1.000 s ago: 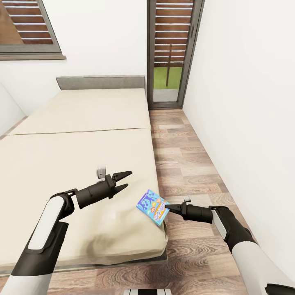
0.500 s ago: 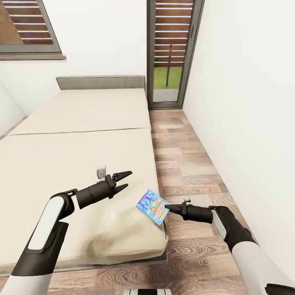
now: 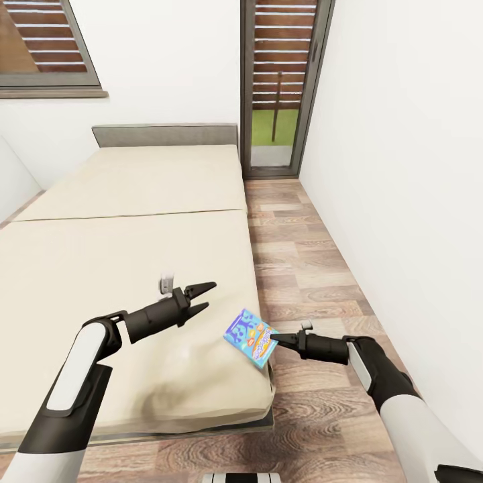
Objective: Put all the toys in the child's room - the three board games (two on the bed and one on the table), the two jigsaw puzzles on the table, and the tennis ball on the table - inside the toy box on the table in the child's room.
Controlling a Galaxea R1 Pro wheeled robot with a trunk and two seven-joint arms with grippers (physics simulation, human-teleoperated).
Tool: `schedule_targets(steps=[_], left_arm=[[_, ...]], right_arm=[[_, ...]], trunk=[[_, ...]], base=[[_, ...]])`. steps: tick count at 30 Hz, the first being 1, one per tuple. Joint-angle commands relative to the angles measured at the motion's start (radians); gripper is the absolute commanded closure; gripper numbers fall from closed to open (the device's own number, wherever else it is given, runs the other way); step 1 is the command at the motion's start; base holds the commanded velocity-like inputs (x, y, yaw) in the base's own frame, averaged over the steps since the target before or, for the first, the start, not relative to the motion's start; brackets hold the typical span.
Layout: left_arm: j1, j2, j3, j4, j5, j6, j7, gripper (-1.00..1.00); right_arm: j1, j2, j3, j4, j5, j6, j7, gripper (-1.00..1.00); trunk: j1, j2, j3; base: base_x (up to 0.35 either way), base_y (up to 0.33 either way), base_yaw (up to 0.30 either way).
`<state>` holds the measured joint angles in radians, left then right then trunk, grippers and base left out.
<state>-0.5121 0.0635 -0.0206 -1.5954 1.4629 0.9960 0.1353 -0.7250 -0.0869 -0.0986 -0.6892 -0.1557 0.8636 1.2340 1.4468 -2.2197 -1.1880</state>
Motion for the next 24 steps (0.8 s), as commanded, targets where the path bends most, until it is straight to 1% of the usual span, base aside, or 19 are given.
schedule_targets(steps=[1,10,12,14,15,17,18,21,24], left_arm=[[0.001,0.001,0.000,-0.001,0.009,0.001,0.010,-1.00],[0.020,0.005,0.001,-0.002,-0.010,0.001,0.007,-1.00],[0.044,0.004,0.000,-0.005,-0.022,0.000,0.006,-1.00],[0.082,0.004,0.001,-0.007,-0.032,-0.001,0.002,-1.00],[0.082,0.004,0.001,-0.007,-0.032,-0.001,0.002,-1.00],[0.120,0.008,0.005,-0.008,-0.039,-0.002,-0.004,-1.00],[0.120,0.008,0.005,-0.008,-0.039,-0.002,-0.004,-1.00],[0.159,0.013,0.014,-0.009,-0.045,-0.003,-0.015,-1.00],[0.174,0.013,0.016,-0.010,-0.048,-0.004,-0.022,-1.00]], right_arm=[[0.000,-0.001,-0.001,-0.003,-0.002,0.005,0.001,1.00],[0.004,-0.010,-0.005,-0.056,-0.003,0.006,0.000,1.00],[0.005,-0.012,-0.006,-0.069,-0.003,0.006,0.000,1.00],[0.006,-0.014,-0.007,-0.080,-0.003,0.006,0.000,1.00],[0.006,-0.014,-0.007,-0.080,-0.003,0.006,0.000,1.00],[0.006,-0.016,-0.008,-0.095,-0.003,0.006,0.000,1.00],[0.006,-0.016,-0.008,-0.095,-0.003,0.006,0.000,1.00],[0.009,-0.019,-0.008,-0.120,-0.003,0.008,0.000,1.00],[0.014,-0.020,-0.009,-0.135,-0.003,0.010,0.000,1.00]], trunk=[[0.000,0.000,-0.001],[0.000,0.000,-0.001],[0.000,0.000,-0.001],[0.000,0.000,-0.001],[0.000,0.000,-0.001],[0.000,0.000,-0.001],[0.000,0.000,-0.001],[0.000,0.000,-0.001],[0.000,0.000,-0.001]], base=[[0.000,0.000,0.000],[0.000,0.000,0.000],[0.000,0.000,0.000],[0.000,0.000,0.000],[0.000,0.000,0.000],[0.000,0.000,0.000],[0.000,0.000,0.000],[0.000,0.000,0.000],[0.000,0.000,0.000]])
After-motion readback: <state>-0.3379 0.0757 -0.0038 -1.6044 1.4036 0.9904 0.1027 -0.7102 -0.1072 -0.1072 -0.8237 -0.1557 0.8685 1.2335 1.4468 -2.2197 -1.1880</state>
